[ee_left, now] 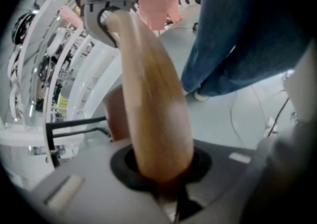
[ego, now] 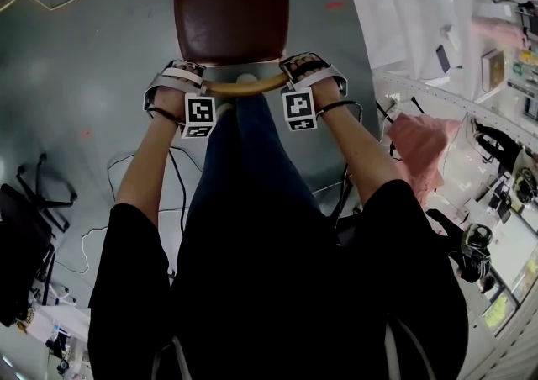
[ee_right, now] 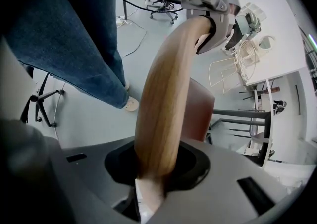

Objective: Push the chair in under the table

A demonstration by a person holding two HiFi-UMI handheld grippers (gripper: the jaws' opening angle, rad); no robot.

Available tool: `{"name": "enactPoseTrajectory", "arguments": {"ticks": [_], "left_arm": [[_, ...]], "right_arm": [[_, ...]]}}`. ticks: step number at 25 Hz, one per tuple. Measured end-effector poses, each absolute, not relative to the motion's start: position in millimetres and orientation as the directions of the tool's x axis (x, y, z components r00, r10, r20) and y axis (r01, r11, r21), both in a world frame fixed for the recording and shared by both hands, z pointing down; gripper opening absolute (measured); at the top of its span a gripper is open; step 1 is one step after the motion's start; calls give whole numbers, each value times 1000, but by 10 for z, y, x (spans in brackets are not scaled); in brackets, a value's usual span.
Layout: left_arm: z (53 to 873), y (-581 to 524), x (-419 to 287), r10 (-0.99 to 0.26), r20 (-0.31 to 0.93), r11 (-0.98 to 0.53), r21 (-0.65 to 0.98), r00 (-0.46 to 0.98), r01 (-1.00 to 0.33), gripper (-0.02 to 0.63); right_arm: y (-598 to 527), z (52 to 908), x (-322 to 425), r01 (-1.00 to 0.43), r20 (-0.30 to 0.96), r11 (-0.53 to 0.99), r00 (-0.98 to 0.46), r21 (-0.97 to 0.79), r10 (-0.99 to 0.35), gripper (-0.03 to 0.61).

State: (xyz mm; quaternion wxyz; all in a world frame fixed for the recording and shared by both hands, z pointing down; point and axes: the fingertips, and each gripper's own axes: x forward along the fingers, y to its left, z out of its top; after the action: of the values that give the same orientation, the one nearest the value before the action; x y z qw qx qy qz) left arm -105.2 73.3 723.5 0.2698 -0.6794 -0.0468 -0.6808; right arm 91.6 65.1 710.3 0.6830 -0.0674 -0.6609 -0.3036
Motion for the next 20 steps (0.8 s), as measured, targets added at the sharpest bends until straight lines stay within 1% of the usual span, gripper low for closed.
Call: {"name": "enactPoseTrajectory", "arguments": {"ticks": [6, 20], "left_arm": [[7226, 360, -1035, -329, 941, -848, -331, 79, 414, 91], [7191, -402, -1078, -323, 940, -873, -340, 108, 348, 91]], "right_arm": [[285, 7103, 918, 511, 940, 798, -68, 320, -334, 104], [-594, 7129, 786, 571, 929, 741, -118, 353, -352, 84]]}}
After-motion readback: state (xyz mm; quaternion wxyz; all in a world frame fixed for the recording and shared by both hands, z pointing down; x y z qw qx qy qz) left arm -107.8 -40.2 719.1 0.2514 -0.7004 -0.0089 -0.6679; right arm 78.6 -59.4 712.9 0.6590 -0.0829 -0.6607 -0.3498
